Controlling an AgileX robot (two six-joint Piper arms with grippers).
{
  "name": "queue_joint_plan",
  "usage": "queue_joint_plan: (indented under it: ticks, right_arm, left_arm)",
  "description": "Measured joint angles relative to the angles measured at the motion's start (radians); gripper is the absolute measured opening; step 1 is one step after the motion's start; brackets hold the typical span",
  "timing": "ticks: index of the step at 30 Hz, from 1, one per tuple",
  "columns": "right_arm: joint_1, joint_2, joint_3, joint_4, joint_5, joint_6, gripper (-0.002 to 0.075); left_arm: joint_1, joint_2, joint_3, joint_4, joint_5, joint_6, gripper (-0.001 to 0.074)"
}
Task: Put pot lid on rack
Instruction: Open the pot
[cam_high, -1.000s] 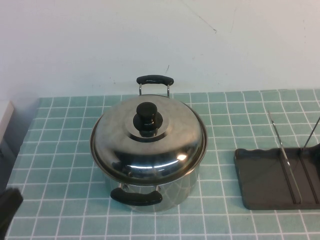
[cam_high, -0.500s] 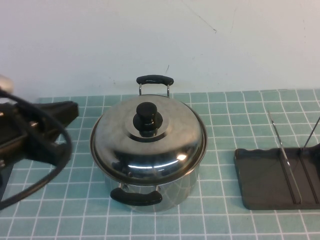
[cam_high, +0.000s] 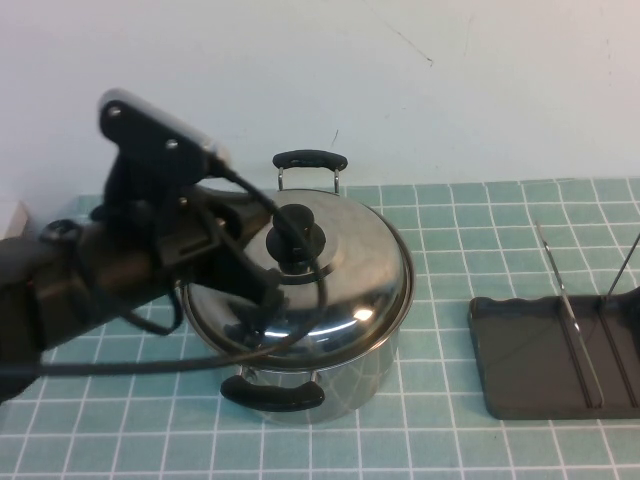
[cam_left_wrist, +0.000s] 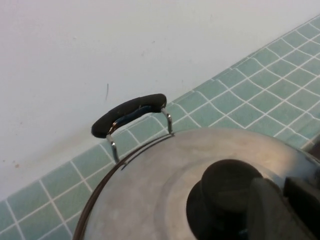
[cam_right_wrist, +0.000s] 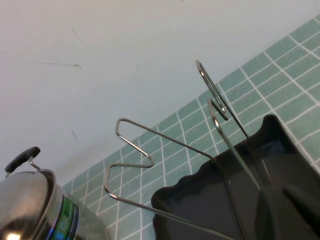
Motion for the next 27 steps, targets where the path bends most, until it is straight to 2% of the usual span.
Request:
queue_joint_plan:
  ticks: [1, 3, 7, 9, 10, 12, 15, 18, 21, 23, 27]
  right_arm:
    - [0.0, 0.0, 0.0, 0.0, 0.0, -0.003, -0.0003]
    - [0.0, 0.0, 0.0, 0.0, 0.0, -0.005, -0.0003]
    - [0.0, 0.0, 0.0, 0.0, 0.0, -0.007, -0.0003]
    - [0.0, 0.0, 0.0, 0.0, 0.001, -0.007, -0.0003]
    - [0.0, 0.0, 0.0, 0.0, 0.001, -0.007, -0.0003]
    - [0.0, 0.0, 0.0, 0.0, 0.002, -0.007, -0.0003]
    - [0.0, 0.0, 0.0, 0.0, 0.002, -0.007, -0.0003]
    - [0.0, 0.0, 0.0, 0.0, 0.002, -0.007, -0.0003]
    - [0.0, 0.0, 0.0, 0.0, 0.002, -0.007, -0.0003]
    - [0.0, 0.0, 0.0, 0.0, 0.004, -0.019, -0.0003]
    - [0.0, 0.0, 0.0, -0.002, -0.004, -0.082, -0.0003]
  left_arm:
    - [-0.006, 0.02, -0.013, -0.003, -0.002, 0.002, 0.0043]
    - [-0.012, 0.069, -0.047, -0.003, 0.011, 0.002, 0.013]
    - [-0.014, 0.149, -0.099, -0.006, 0.027, 0.0, 0.0441]
    - [-0.014, 0.178, -0.118, -0.006, 0.029, -0.004, 0.0563]
    - [-0.014, 0.192, -0.126, -0.006, 0.029, -0.006, 0.0608]
    - [-0.016, 0.217, -0.135, -0.006, 0.034, -0.01, 0.0647]
    - [-0.016, 0.25, -0.139, -0.007, 0.034, -0.015, 0.0648]
    - [-0.016, 0.278, -0.139, -0.007, 0.034, -0.048, 0.0592]
    - [-0.016, 0.284, -0.143, -0.007, 0.034, -0.077, 0.0445]
    - [-0.016, 0.284, -0.145, -0.01, 0.034, -0.082, 0.0313]
    - [-0.016, 0.28, -0.147, -0.008, 0.057, -0.084, 0.0322]
